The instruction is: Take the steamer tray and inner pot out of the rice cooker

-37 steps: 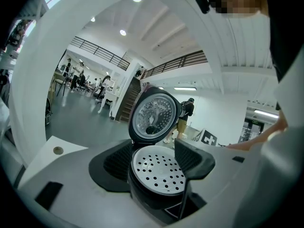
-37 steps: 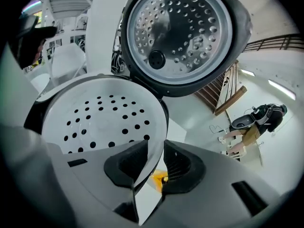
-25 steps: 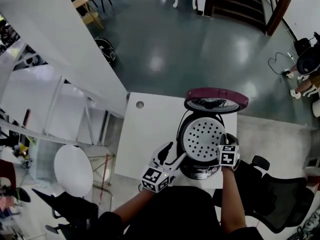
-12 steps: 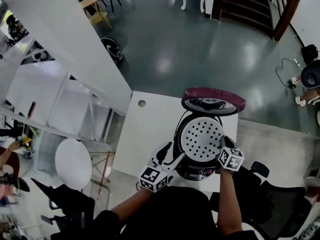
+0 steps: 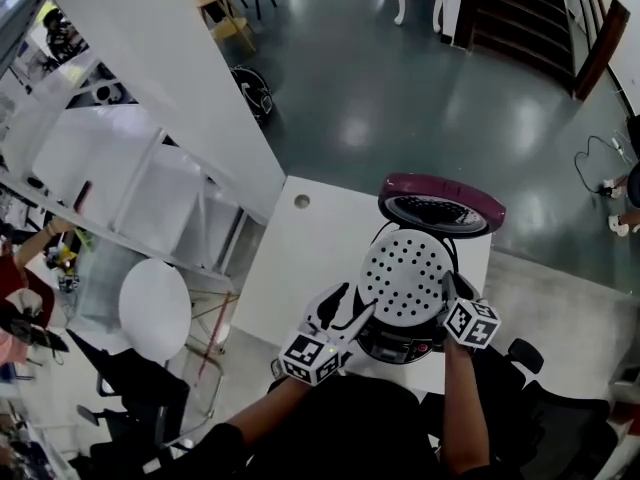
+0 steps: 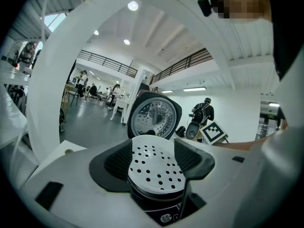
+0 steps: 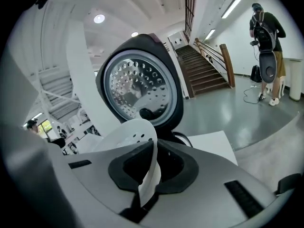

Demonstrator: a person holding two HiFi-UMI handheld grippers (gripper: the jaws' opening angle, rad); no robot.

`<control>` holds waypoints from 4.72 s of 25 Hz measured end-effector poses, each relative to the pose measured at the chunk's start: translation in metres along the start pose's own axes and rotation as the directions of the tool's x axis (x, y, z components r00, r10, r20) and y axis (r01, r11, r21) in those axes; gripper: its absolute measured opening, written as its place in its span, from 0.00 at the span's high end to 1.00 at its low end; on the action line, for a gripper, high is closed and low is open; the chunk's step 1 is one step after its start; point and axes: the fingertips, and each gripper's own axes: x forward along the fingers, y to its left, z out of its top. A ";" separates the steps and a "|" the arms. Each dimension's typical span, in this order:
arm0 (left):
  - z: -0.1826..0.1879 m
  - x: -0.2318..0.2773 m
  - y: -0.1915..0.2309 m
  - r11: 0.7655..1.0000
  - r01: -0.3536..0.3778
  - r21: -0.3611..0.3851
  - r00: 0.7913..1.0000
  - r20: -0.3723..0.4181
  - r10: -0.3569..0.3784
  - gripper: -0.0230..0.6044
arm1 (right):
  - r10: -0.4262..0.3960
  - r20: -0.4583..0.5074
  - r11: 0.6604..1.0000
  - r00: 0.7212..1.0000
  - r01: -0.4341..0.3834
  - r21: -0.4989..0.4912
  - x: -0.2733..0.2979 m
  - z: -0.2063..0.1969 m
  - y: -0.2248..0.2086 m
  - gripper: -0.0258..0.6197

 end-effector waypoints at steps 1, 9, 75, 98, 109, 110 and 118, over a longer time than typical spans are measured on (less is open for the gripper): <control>0.002 -0.005 0.005 1.000 -0.007 -0.003 1.000 0.005 0.007 0.56 | 0.014 0.001 1.000 1.000 -0.014 -0.003 0.003 0.002 0.008 0.94; 0.023 -0.051 0.071 0.994 -0.102 -0.042 0.993 0.056 0.105 0.56 | 0.118 -0.002 0.991 0.993 -0.118 -0.055 0.031 0.007 0.096 0.94; 0.031 -0.189 0.295 0.996 -0.042 -0.083 0.998 -0.054 0.037 0.56 | -0.054 -0.137 0.995 0.989 0.064 0.072 0.240 -0.252 0.220 0.84; 0.036 -0.152 0.236 0.963 0.174 -0.207 0.983 0.093 -0.158 0.83 | 0.137 0.164 0.977 0.977 -0.106 -0.185 0.052 -0.096 0.325 0.96; 0.018 -0.072 0.112 0.971 0.194 -0.140 0.981 0.037 -0.191 0.92 | 0.010 0.253 0.991 0.968 0.024 -0.132 -0.072 -0.030 0.173 0.96; 0.015 -0.063 0.100 0.973 0.196 -0.125 0.981 0.027 -0.194 0.92 | 0.013 0.253 0.991 0.968 0.022 -0.132 -0.078 -0.027 0.159 0.96; -0.012 -0.001 0.032 0.989 0.118 -0.089 0.992 -0.043 -0.122 0.92 | 0.061 0.203 0.993 0.977 -0.038 -0.116 -0.101 -0.022 0.071 0.95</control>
